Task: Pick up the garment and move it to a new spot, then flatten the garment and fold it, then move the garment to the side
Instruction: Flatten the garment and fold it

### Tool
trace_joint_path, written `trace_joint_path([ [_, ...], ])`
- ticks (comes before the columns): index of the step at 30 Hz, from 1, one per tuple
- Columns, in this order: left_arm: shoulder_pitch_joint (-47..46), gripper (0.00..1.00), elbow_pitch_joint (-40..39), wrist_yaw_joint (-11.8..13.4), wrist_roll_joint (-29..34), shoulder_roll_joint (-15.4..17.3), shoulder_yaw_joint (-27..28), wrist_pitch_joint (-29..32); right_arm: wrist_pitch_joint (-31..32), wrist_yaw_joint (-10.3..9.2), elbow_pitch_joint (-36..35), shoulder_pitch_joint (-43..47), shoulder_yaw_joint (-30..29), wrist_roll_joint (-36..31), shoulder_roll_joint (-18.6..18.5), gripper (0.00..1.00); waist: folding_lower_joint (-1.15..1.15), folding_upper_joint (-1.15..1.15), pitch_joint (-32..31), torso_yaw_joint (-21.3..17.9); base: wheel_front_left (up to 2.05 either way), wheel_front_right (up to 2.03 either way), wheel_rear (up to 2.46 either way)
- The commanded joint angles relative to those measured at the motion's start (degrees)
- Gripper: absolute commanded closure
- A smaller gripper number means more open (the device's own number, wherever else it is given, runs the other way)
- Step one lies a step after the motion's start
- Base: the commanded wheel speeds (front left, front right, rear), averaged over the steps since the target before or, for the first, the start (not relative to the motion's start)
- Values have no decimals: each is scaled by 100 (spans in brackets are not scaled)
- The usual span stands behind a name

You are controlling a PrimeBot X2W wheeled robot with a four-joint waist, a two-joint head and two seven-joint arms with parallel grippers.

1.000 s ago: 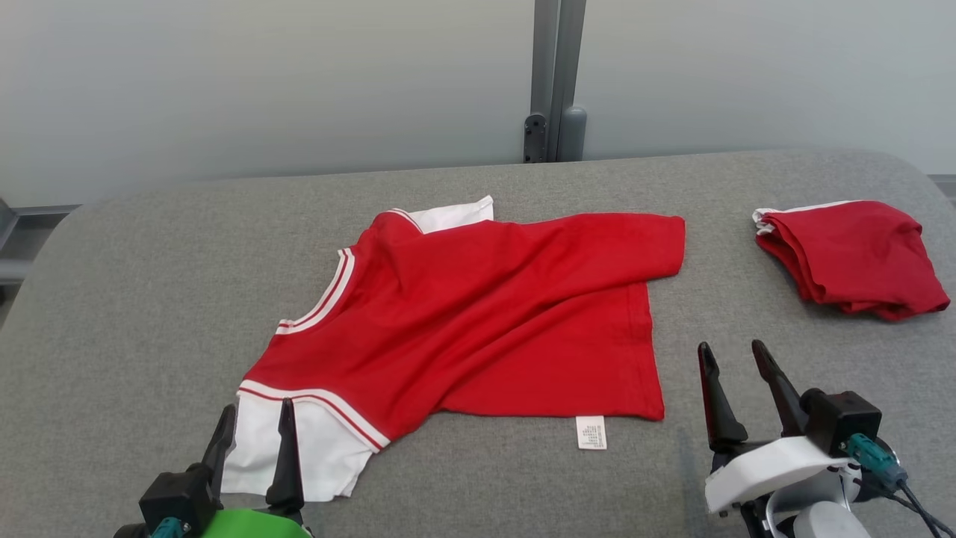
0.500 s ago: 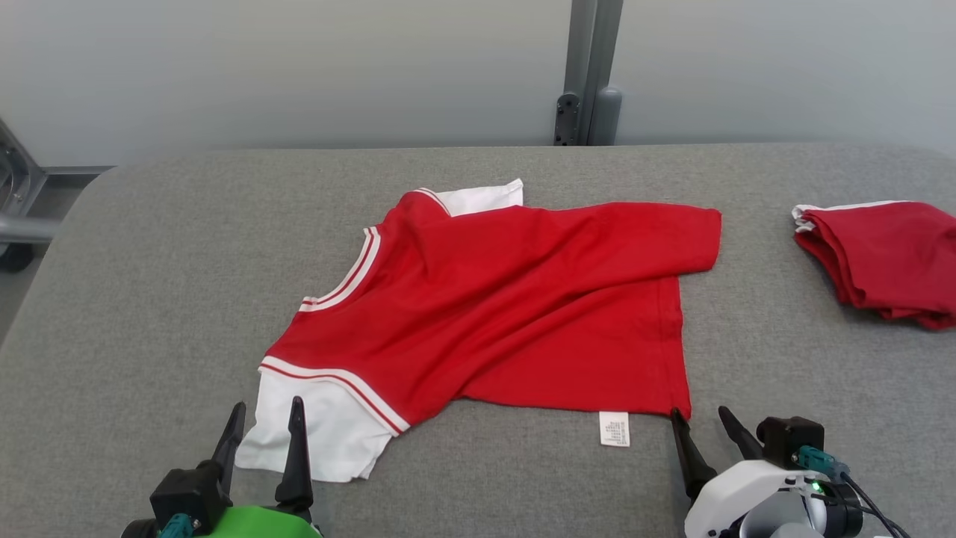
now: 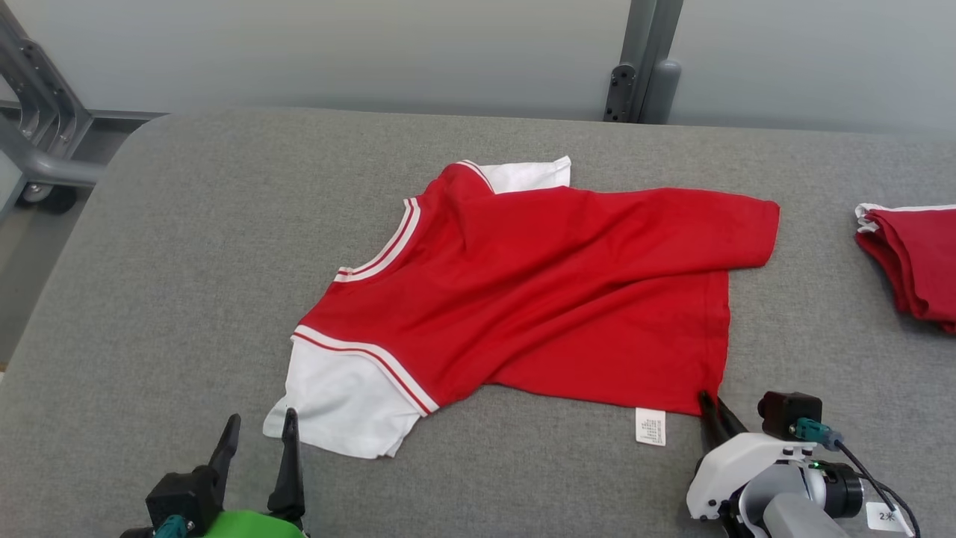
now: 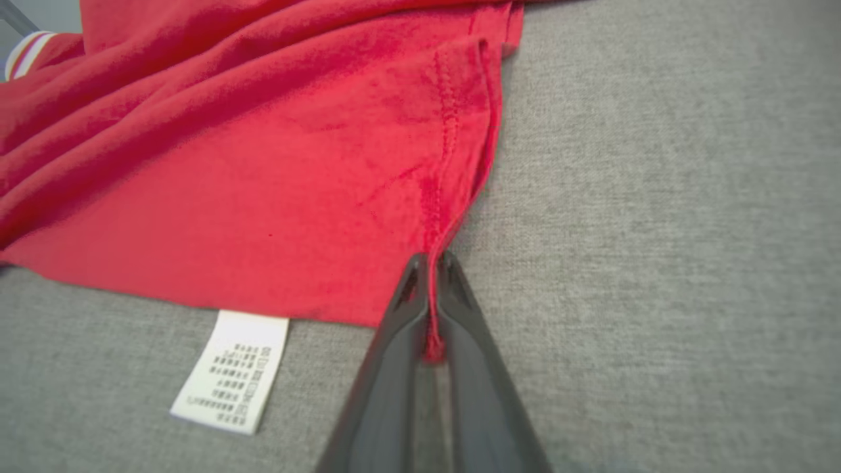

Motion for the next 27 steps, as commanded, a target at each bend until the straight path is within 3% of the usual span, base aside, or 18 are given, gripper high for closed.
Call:
trace_joint_path([
  [1,6,0,87,-69,-58,71,-17,64,38,-1,146,11,46,24,12,100,0,0,34,0,0,0,0],
  [11,-245,0,899,-284,-240,334,52,307,-18,-6,-320,-163,-576,-398,-5,100,0,0,150,-267,0,0,0],
  [22,-859,3,1832,-542,-319,273,-124,201,-21,-6,-806,-46,-454,-337,-6,100,0,0,290,-426,0,0,0],
  [23,-890,28,1891,-552,-326,252,-136,192,-21,-6,-825,-40,-445,-332,-6,100,0,0,295,-433,0,0,0],
  [24,-922,60,1944,-560,-341,233,-146,180,-21,-6,-842,-32,-439,-328,-7,100,0,0,298,-441,0,0,0],
  [25,-955,83,1998,-579,-350,227,-158,154,-21,-6,-870,-27,-439,-328,-7,100,0,0,302,-450,0,0,0],
  [26,-978,100,2040,-591,-347,224,-180,145,-21,-6,-888,-25,-442,-330,-7,100,0,0,303,-456,0,0,0],
  [27,-990,100,2089,-607,-336,228,-211,129,-21,-6,-915,-22,-447,-335,-7,100,0,0,302,-463,0,0,0],
])
